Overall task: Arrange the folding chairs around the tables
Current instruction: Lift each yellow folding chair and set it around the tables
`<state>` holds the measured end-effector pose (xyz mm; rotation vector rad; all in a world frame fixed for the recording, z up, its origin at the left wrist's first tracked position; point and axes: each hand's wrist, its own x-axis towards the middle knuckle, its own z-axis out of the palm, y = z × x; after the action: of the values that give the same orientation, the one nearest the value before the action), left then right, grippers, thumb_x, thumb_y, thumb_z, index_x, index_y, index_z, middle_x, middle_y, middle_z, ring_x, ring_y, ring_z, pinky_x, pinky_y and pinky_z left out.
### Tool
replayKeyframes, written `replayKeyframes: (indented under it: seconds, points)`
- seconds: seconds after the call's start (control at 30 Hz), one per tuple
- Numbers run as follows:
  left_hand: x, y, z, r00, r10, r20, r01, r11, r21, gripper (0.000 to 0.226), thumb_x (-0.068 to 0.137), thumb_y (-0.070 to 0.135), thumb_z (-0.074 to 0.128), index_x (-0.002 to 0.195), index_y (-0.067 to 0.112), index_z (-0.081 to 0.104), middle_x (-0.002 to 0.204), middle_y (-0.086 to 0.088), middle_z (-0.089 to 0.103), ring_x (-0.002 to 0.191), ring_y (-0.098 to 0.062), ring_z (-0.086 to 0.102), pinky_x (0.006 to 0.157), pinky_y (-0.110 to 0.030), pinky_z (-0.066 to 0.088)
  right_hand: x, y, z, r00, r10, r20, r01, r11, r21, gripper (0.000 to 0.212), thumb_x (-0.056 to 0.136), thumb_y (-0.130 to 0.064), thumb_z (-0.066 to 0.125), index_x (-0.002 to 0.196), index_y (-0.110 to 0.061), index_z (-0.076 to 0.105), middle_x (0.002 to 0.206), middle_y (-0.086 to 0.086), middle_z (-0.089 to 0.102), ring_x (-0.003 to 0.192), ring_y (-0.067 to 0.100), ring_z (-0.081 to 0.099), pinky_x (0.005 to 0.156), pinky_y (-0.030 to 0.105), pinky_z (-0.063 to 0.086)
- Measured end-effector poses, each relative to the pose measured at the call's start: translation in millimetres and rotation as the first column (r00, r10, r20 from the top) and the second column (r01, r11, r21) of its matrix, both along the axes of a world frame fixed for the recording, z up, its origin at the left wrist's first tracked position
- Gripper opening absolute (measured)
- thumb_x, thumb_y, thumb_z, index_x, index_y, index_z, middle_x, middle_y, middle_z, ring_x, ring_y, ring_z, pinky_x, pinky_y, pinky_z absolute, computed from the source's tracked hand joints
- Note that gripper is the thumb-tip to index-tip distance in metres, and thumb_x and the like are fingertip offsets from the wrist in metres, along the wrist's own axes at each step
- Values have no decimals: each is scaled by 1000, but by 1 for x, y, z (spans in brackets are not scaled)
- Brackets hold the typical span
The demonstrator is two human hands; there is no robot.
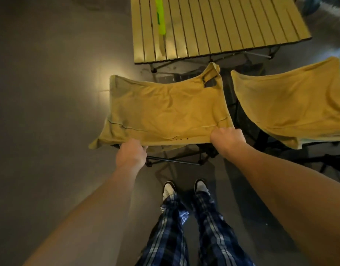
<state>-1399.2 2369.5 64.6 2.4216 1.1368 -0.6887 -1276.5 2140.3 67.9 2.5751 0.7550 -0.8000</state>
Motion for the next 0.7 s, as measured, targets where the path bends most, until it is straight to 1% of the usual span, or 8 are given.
replayKeyframes:
  seconds: [0.07,0.2,0.27,0.33,0.47,0.57,0.63,0.7]
  points:
    - [6,-1,-22,997,-19,-80,15,999,-52,22,100,30,49,94,11,58,84,-7,57,81,-29,59,67,-37,48,5,-2,-24,998,10,-64,-14,998,-68,29,88,0,59,114,-14,63,112,7,62,104,31,61,73,38,43]
    - [1,-15,-52,968,-133,-215,107,985,-132,13,99,17,48,97,10,58,107,-12,62,90,-26,57,73,-33,45,-2,-22,-58,977,34,-212,-80,974,-213,29,95,-6,54,121,-15,62,121,6,61,112,30,59,84,38,48]
    - [-4,-25,-60,960,-163,-229,144,985,-100,16,97,12,48,103,7,61,110,-13,63,99,-30,61,75,-34,46,-3,-31,-67,972,105,-210,-154,961,-230,27,96,-9,52,119,-18,63,117,3,63,111,29,59,84,37,47]
    - [-7,-30,-61,959,-147,-242,143,989,-35,18,96,12,49,106,6,63,108,-13,64,102,-32,63,77,-38,49,-1,-31,-74,969,131,-209,-182,953,-244,26,95,-11,54,117,-20,64,115,2,63,109,30,59,81,37,46]
    - [-4,-30,-62,962,-158,-221,169,985,29,16,96,14,52,101,8,65,103,-15,67,96,-35,65,79,-40,53,3,-25,-81,972,120,-202,-171,951,-257,25,92,-11,55,112,-21,66,105,0,64,101,29,61,78,37,50]
    - [0,-31,-61,962,-181,-205,194,980,43,17,95,10,49,99,8,65,100,-15,68,90,-35,64,76,-39,52,11,-24,-79,970,139,-198,-190,946,-264,27,91,-7,56,113,-20,65,110,1,64,103,29,61,73,34,48]
    - [0,-33,-59,946,-225,-235,244,968,57,18,95,9,48,98,8,65,95,-13,68,79,-30,60,70,-35,48,16,-23,-79,971,142,-193,-191,944,-268,29,91,-7,57,116,-19,63,112,1,62,105,28,60,67,33,43]
    - [-2,-36,-55,923,-254,-287,283,957,62,17,95,8,49,97,9,66,93,-11,68,78,-29,58,68,-34,46,16,-23,-79,970,139,-198,-192,941,-279,30,91,-6,57,118,-19,62,111,0,61,104,27,60,65,32,41]
